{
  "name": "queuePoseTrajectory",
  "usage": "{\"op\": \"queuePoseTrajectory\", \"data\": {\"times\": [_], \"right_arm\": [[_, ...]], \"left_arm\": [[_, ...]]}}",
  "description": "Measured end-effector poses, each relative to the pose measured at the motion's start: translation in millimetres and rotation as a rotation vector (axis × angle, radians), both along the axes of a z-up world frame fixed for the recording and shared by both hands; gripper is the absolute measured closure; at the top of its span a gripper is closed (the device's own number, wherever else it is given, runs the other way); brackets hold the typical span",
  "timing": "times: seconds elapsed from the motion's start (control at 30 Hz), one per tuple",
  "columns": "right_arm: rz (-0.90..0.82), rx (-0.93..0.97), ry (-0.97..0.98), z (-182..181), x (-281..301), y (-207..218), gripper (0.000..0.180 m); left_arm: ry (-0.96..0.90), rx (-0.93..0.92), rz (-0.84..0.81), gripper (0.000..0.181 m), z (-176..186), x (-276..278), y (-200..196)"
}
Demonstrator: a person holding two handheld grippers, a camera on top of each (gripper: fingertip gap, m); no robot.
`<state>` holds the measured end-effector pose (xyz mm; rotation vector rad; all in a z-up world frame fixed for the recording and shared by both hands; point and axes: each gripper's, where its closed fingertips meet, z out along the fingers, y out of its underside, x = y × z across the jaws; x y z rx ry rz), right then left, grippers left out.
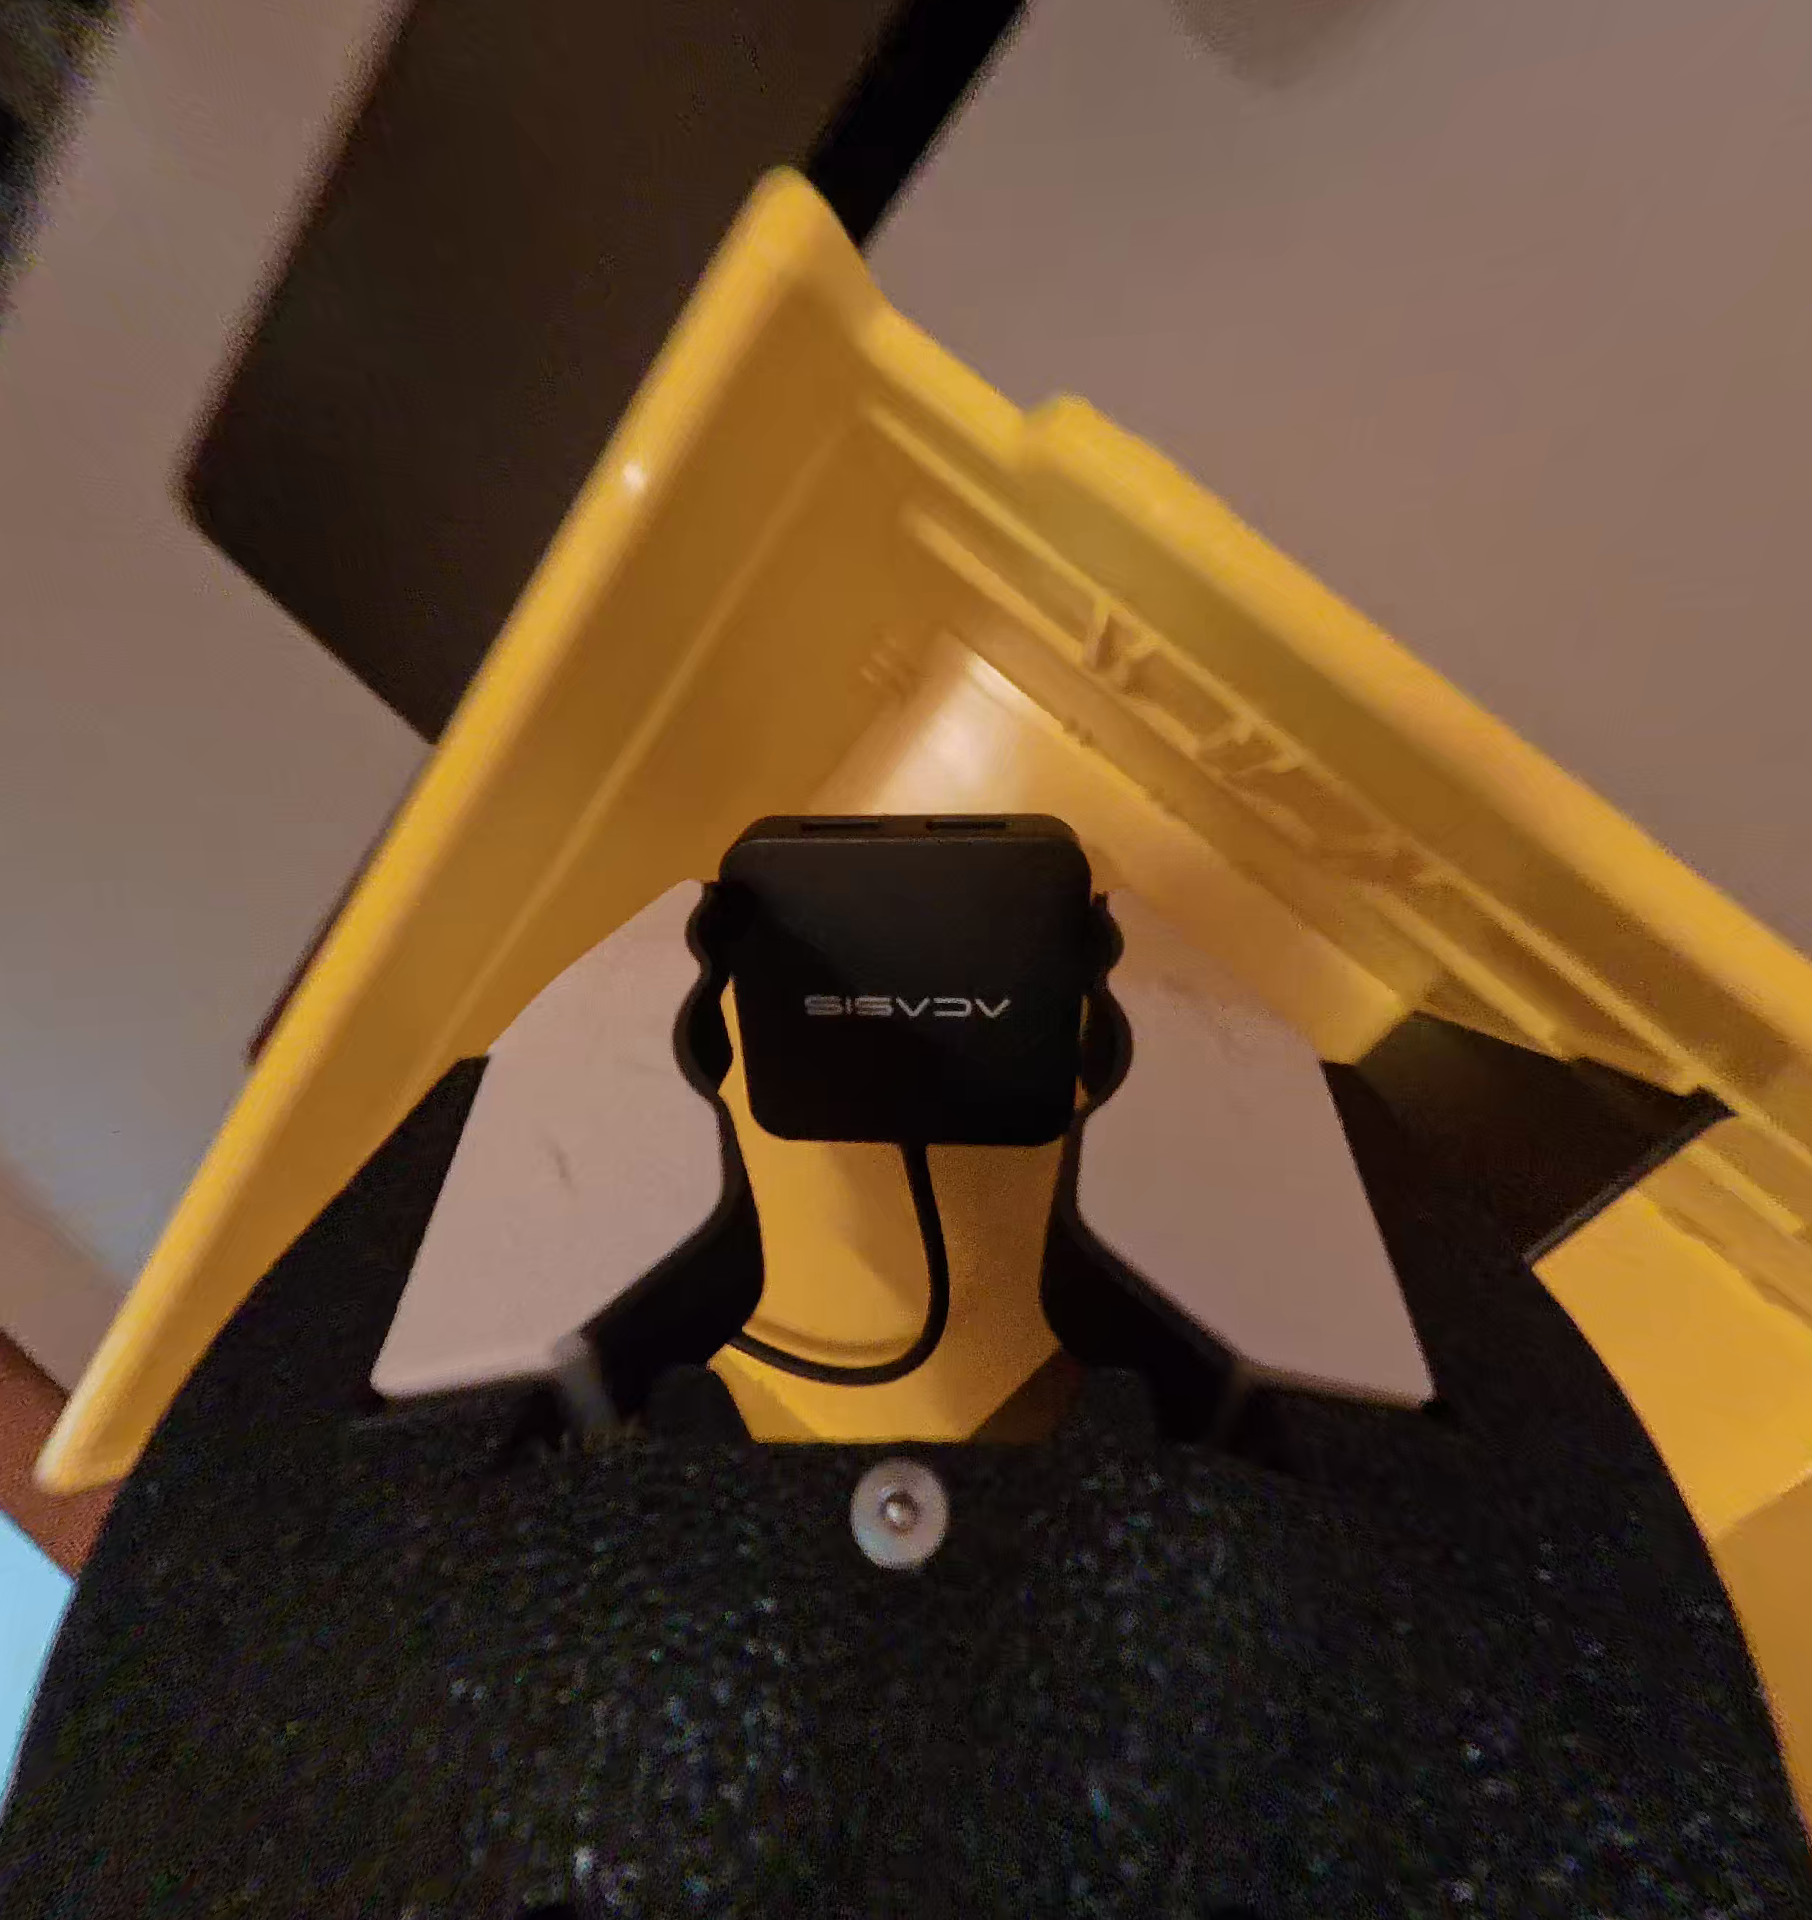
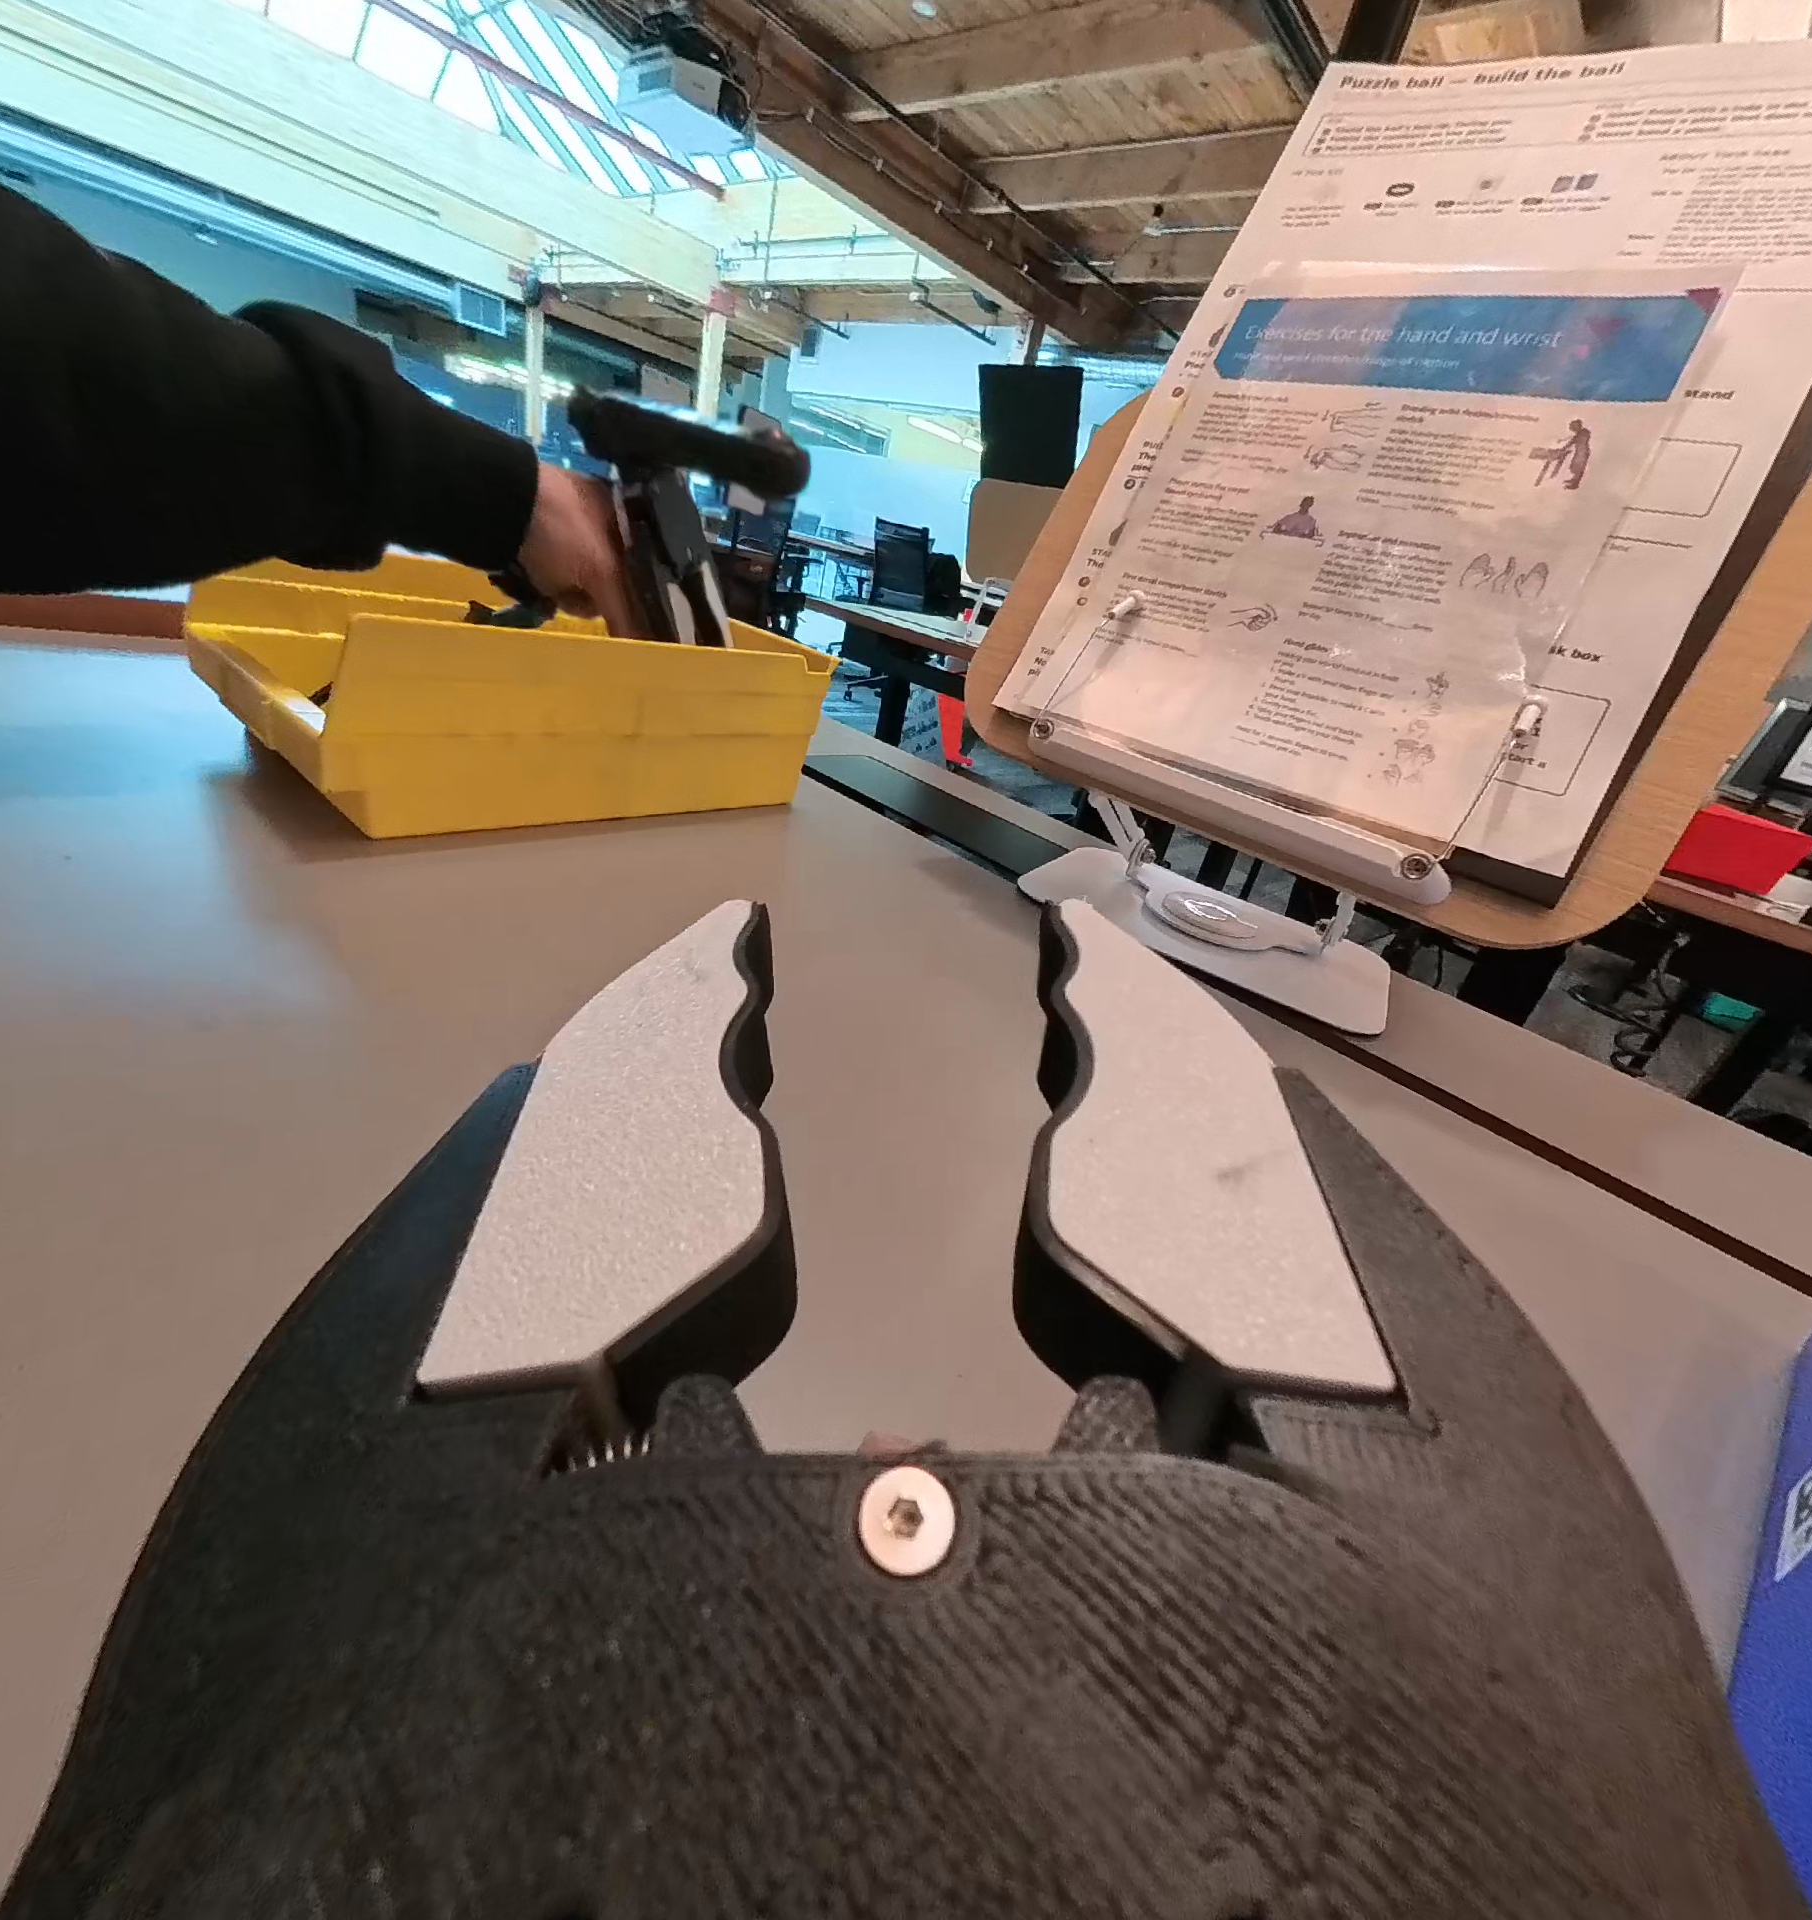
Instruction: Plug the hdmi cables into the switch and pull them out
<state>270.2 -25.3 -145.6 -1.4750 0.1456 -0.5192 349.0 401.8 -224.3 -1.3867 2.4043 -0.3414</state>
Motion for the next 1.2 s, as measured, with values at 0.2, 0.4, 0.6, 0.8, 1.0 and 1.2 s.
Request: {"op": "queuePoseTrajectory", "data": {"times": [0.2,0.4,0.6,0.8,1.0,1.2], "right_arm": [[-0.005,-0.017,-0.011,-2,-1,2,0.129],[-0.006,0.009,0.008,1,-1,4,0.129],[0.002,0.033,0.052,15,-11,15,0.125],[0.008,0.104,0.163,46,-29,22,0.115],[0.094,0.142,0.243,72,-60,33,0.109],[0.231,0.034,0.258,57,-82,46,0.122]], "left_arm": [[-0.358,0.063,-0.002,0.116,62,6,1],[-0.676,0.249,-0.101,0.115,128,-20,-23],[-0.849,0.716,-0.287,0.116,179,-56,-69],[-1.02,0.933,-0.484,0.116,208,-95,-171],[-1.157,0.887,-0.67,0.116,188,-131,-294],[-1.214,0.833,-0.821,0.116,146,-149,-374]]}}
